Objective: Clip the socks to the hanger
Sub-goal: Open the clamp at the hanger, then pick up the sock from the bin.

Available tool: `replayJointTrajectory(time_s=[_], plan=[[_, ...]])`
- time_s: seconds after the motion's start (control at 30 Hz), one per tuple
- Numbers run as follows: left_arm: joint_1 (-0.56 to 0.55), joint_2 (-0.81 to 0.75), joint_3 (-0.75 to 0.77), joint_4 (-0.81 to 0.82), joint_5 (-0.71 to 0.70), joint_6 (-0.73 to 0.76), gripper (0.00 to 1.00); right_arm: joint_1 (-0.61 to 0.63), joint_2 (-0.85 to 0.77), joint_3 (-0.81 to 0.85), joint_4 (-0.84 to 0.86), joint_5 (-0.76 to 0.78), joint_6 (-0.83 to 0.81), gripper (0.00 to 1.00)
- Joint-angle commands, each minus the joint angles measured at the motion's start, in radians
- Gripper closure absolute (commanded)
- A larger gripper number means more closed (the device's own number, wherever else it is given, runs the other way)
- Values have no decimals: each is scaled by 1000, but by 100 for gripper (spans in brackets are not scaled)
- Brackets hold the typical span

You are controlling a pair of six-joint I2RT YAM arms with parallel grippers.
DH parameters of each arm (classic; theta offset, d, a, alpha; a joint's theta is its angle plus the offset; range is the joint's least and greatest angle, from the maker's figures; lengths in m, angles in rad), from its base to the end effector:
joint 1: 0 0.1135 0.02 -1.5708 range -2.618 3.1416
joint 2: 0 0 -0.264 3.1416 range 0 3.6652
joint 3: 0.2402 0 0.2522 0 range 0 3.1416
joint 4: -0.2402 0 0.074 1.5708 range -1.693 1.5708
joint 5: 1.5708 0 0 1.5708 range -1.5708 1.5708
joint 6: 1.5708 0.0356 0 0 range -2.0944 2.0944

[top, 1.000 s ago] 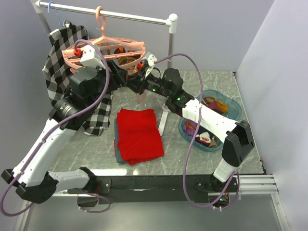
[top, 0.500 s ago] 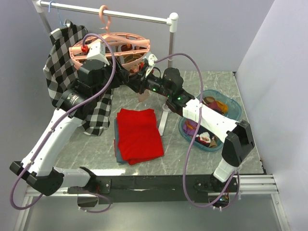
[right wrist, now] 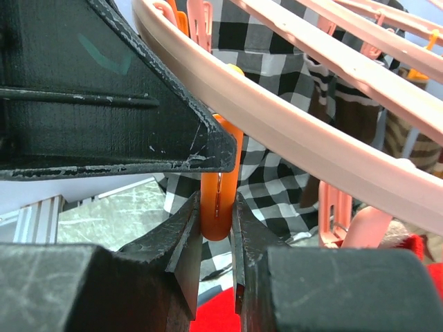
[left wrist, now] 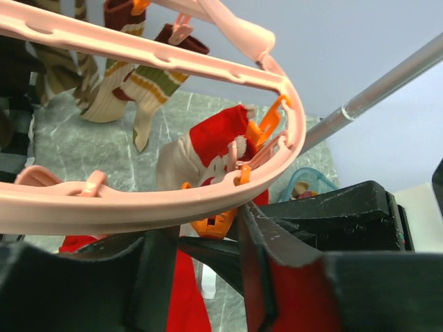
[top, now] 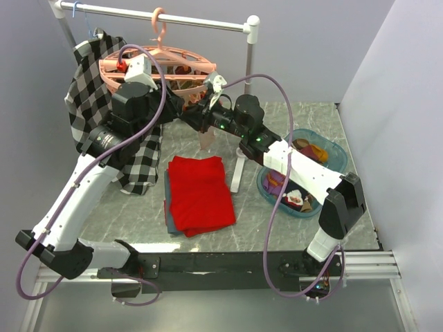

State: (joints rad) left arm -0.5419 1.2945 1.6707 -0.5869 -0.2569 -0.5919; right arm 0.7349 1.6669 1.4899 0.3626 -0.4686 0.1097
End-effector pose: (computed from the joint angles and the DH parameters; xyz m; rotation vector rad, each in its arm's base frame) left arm 0.2272 -0.1262 0.4906 -0.2333 1.7975 -0.5866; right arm 0.2867 0.2808 0.4117 -0.8294 1.2316 1.0155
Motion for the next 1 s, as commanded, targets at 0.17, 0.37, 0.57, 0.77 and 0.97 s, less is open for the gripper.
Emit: replayJointTrajectory(time_s=[0.17, 0.37, 0.57, 0.77, 0.97], plan=[[14, -26, -34, 147, -13, 17, 79, 12, -28, 29, -48, -24, -28, 74], [14, -58, -104, 168, -47, 50, 88, 12, -127, -55, -177, 31, -67, 44], [13, -69, -121, 164, -59, 72, 86, 11, -347, -198, -389, 145, -76, 32], [13, -80, -120, 160, -56, 72, 85, -78, -559, -354, -698, 410, -33, 30], [14, -84, -106, 151, -54, 78, 84, -314, -671, -516, -914, 550, 50, 32]])
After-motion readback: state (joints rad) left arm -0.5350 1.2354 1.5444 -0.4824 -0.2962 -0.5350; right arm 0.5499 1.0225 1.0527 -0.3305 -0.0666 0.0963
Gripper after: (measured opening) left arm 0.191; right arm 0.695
